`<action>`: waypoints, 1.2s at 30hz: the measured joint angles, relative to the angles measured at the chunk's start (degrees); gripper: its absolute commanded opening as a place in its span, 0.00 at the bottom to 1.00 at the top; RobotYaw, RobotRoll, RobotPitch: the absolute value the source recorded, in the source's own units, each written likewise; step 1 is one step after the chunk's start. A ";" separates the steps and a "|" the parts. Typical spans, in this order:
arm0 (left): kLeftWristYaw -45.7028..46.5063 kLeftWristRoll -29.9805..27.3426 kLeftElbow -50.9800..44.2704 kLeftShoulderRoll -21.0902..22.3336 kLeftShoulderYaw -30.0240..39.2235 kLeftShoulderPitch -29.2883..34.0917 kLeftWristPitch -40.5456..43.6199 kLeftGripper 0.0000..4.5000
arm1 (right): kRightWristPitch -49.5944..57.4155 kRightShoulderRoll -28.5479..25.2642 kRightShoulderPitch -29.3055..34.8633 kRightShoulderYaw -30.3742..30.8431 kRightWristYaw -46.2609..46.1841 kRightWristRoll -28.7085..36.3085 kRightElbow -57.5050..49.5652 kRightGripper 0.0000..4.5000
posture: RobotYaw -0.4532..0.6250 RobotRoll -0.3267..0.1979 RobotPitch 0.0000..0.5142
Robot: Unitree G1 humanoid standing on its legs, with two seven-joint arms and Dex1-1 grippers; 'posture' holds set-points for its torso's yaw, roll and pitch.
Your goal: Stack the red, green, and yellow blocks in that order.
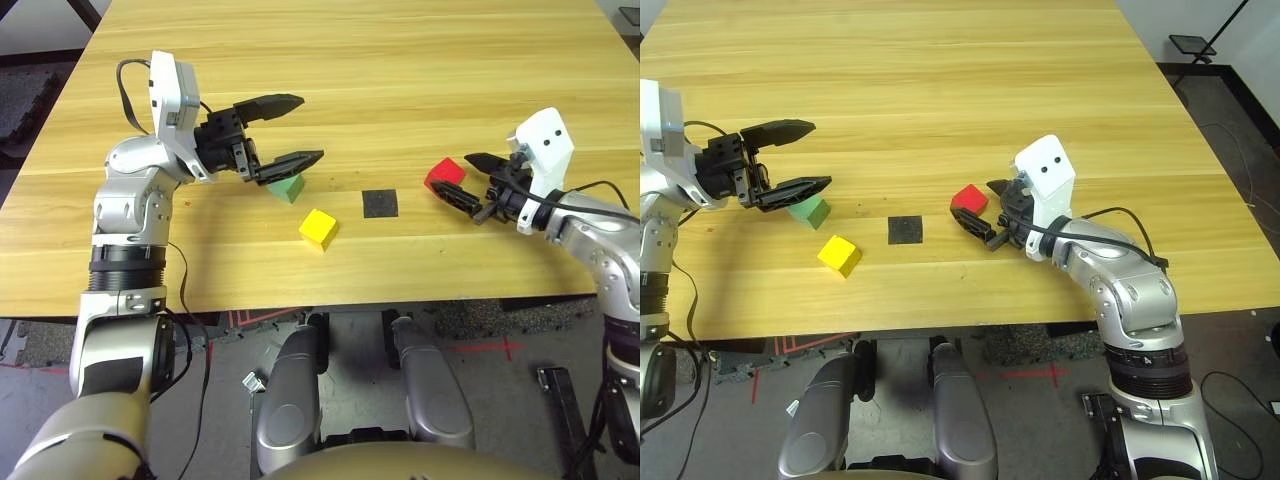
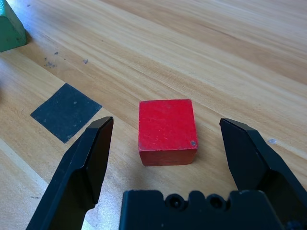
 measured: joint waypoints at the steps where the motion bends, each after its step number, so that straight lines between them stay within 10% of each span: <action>1: 0.04 0.00 0.00 -0.02 -0.06 0.02 0.19 0.99 | -0.07 0.00 0.08 0.00 0.03 -0.06 0.00 1.00 | 0.66 0.65 0.54; 36: -5.67 -0.69 1.38 2.37 -0.78 1.66 -1.66 1.00 | -6.66 2.96 0.67 4.18 2.37 -4.66 5.51 0.96 | 0.69 0.68 0.55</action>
